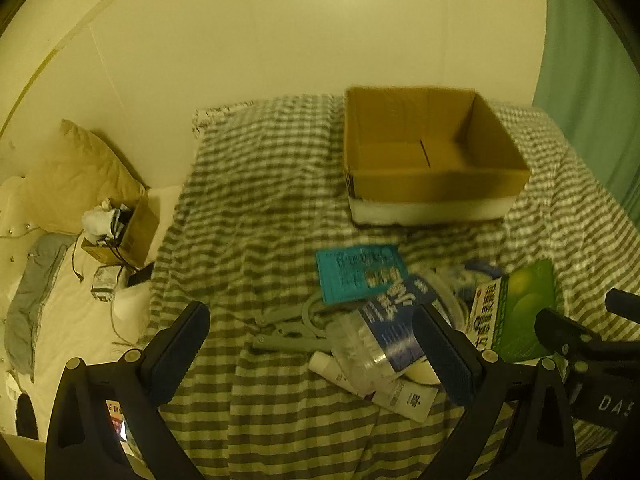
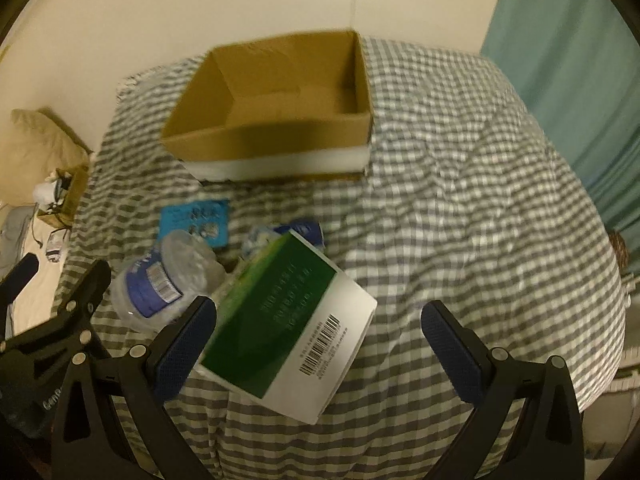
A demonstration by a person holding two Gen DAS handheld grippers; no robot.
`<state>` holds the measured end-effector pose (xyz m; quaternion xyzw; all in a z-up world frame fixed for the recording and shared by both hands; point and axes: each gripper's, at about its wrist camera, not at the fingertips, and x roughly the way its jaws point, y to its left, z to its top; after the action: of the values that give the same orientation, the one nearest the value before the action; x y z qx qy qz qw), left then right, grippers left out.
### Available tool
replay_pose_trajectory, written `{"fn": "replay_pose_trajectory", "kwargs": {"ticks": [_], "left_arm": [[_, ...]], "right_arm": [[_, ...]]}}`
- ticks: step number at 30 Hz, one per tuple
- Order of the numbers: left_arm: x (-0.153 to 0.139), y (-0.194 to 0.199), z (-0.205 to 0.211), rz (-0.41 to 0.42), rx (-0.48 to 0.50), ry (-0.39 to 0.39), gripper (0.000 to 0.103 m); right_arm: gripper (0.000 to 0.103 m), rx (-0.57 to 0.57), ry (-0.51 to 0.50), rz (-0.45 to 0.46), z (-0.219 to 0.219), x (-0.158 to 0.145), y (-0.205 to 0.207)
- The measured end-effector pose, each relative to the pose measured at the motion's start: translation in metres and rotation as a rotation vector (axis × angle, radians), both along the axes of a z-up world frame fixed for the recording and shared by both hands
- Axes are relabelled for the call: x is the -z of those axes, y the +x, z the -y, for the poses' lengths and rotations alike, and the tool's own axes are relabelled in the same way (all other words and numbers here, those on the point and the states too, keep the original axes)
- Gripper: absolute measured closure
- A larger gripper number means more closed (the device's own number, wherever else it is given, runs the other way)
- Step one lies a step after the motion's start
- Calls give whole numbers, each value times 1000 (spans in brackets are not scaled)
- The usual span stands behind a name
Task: Organize objects
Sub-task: 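Grasp the green-and-white medicine box with the right tool while the left tool grasps the blue-labelled bottle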
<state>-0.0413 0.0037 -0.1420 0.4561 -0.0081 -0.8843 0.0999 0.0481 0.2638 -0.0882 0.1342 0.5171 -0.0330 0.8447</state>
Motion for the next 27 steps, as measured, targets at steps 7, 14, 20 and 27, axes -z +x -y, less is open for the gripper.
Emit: {"fn": "replay_pose_trajectory", "kwargs": {"ticks": [7,14,20,27], "left_arm": [[8,-1,-2,21,-13,1,0],[10,-5,2,32,-34,25,0],[9,-9,-1,30,-34,51,0],[17,-19,-11,68,-38,152,0]], "right_arm": [[0,9,128,-77,6,23,5],[1,18,312,-150,13,49,10],[12,-1,344,-121,23,37,10],[14,-14,109,3,50,-9,27]]}}
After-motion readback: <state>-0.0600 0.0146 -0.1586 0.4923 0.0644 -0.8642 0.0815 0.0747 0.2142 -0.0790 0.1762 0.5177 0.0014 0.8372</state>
